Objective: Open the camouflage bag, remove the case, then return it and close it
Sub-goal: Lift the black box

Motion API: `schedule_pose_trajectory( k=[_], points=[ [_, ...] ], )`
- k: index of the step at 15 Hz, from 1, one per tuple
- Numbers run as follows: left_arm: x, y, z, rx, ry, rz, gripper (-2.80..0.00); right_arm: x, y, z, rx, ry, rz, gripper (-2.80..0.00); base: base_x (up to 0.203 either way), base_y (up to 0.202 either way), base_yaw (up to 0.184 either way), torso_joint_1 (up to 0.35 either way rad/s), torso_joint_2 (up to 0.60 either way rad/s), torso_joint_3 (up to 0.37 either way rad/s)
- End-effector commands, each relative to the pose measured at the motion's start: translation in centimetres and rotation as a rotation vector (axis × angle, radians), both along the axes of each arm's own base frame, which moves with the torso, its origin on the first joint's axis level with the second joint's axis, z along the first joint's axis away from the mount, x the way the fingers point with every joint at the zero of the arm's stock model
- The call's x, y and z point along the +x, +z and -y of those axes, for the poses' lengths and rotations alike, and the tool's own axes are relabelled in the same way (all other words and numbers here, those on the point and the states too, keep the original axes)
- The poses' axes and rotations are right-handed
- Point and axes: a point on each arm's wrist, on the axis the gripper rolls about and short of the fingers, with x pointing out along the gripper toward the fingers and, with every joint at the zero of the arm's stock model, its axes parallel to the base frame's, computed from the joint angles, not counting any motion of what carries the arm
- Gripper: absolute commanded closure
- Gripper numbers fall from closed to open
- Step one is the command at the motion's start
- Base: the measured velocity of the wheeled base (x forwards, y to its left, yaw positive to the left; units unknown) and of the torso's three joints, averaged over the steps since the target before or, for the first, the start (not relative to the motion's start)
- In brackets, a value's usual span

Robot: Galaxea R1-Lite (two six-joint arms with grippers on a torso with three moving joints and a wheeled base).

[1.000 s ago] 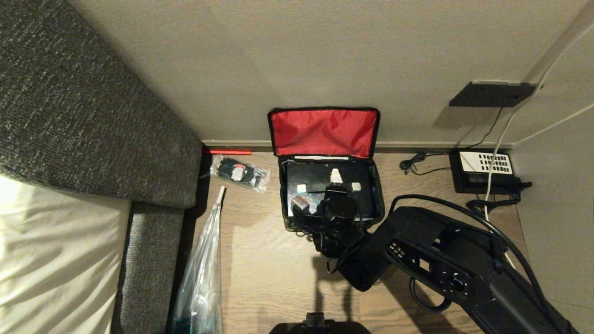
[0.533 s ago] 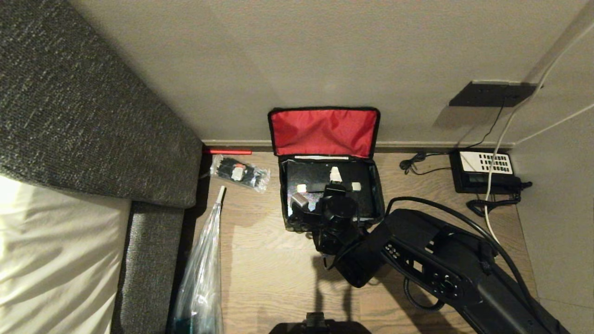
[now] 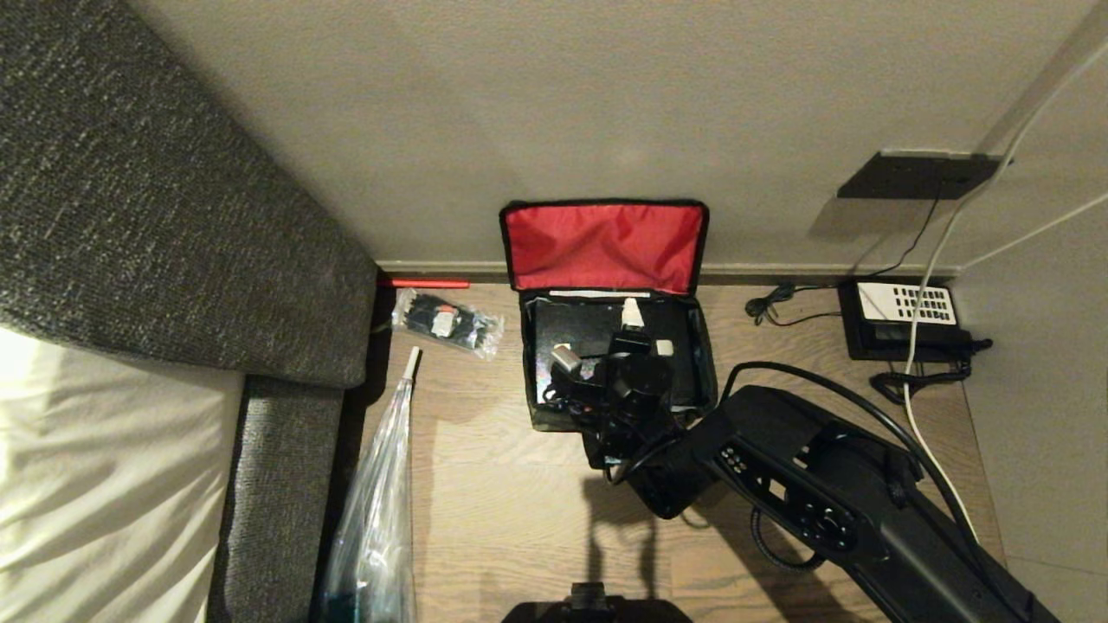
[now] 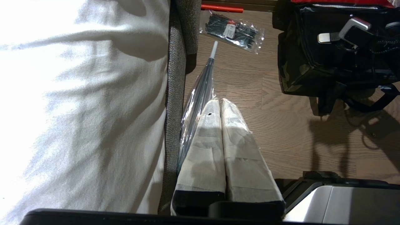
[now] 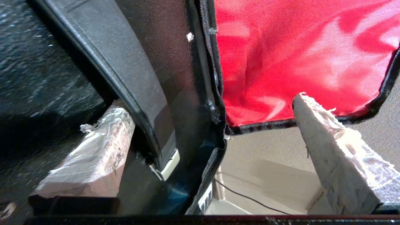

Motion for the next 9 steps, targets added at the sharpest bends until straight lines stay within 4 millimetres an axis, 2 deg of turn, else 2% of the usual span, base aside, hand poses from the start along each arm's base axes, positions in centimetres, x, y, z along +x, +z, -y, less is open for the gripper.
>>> schedule_pose_trajectory(
  k=[1,9],
  points=[
    [0.0,0.0,0.0,0.000,0.002,0.000,0.00,0.4,0.3,0.3,0.005,-0.015,0.017,-2.80,0.000,0.000,0.000,0.000,0.00,0.000],
    [0.0,0.0,0.0,0.000,0.002,0.000,0.00,1.5,0.5,0.7,0.022,-0.014,0.056,-2.80,0.000,0.000,0.000,0.000,0.00,0.000]
  ],
)
